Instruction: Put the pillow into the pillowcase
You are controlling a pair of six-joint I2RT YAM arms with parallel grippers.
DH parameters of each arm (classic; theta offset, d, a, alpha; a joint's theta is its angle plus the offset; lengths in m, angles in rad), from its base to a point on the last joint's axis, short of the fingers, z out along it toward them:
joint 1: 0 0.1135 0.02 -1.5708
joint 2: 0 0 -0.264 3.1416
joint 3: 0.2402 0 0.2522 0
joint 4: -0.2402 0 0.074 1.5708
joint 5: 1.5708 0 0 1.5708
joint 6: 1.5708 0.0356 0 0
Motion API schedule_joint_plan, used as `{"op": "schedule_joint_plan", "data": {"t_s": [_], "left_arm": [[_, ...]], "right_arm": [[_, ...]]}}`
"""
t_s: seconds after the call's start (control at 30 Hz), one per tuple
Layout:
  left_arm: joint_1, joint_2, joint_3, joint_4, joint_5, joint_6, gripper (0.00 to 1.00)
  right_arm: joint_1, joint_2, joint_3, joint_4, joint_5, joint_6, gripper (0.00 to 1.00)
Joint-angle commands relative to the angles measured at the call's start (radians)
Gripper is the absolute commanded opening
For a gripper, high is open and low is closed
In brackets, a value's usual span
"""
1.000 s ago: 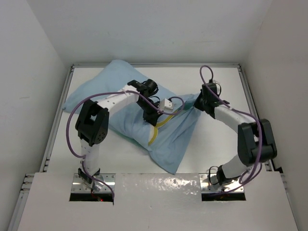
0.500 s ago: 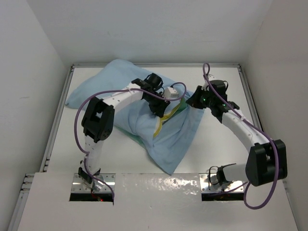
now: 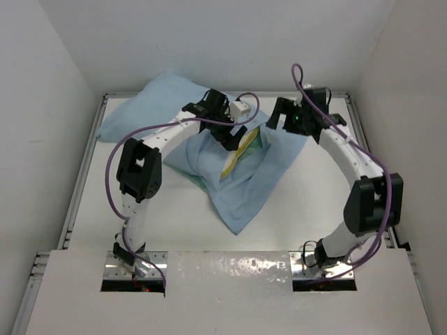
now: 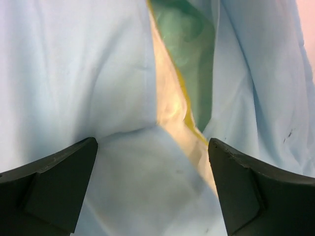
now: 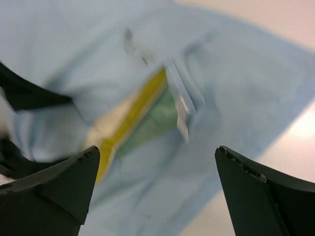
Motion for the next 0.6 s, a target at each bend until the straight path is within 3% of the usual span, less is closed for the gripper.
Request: {"op": "schedule_joint_plan", "data": {"t_s": [0.0,0.03,0.07,0.1,0.13,0.17,0.2,0.23,0.27,0.3,0.37,0.57], "left_arm": [[0.013,-0.107,0.002,-0.049,0.006,0.011,0.95],[0.015,-0.121,0.006,-0.064,-0.003,0.019,0.95],[0.018,-0.136,0.014,-0.111,-0.006,0.043,0.94],[0.018,-0.139,0.026,-0.144,-0.012,0.056,0.94],[0.02,-0.138,0.052,-0.176,-0.027,0.083,0.92],[0.02,-0.138,0.058,-0.235,-0.034,0.097,0.9],[0.02,-0.139,0.058,-0.259,-0.046,0.106,0.86],[0.023,-0.145,0.043,-0.277,-0.072,0.117,0.86],[0.021,-0.147,0.031,-0.305,-0.078,0.125,0.86],[0.023,-0.15,0.017,-0.316,-0.092,0.128,0.87],[0.023,-0.162,-0.035,-0.32,-0.1,0.136,0.89],[0.049,-0.181,-0.152,-0.218,-0.164,0.105,0.9]], "right_arm": [[0.044,-0.153,-0.203,0.04,0.121,0.064,0.99],[0.069,-0.188,-0.234,0.049,0.153,0.079,0.98],[0.127,-0.196,-0.286,0.057,0.199,0.084,0.91],[0.151,-0.199,-0.308,0.078,0.207,0.09,0.76],[0.168,-0.196,-0.328,0.094,0.206,0.129,0.33],[0.188,-0.191,-0.367,0.109,0.21,0.169,0.2],[0.19,-0.184,-0.387,0.152,0.195,0.206,0.2],[0.19,-0.174,-0.406,0.173,0.187,0.282,0.28],[0.193,-0.152,-0.429,0.215,0.18,0.319,0.58],[0.196,-0.138,-0.44,0.236,0.155,0.362,0.66],[0.225,-0.079,-0.428,0.264,0.15,0.377,0.75],[0.258,0.114,-0.325,0.289,0.172,0.429,0.8]]}}
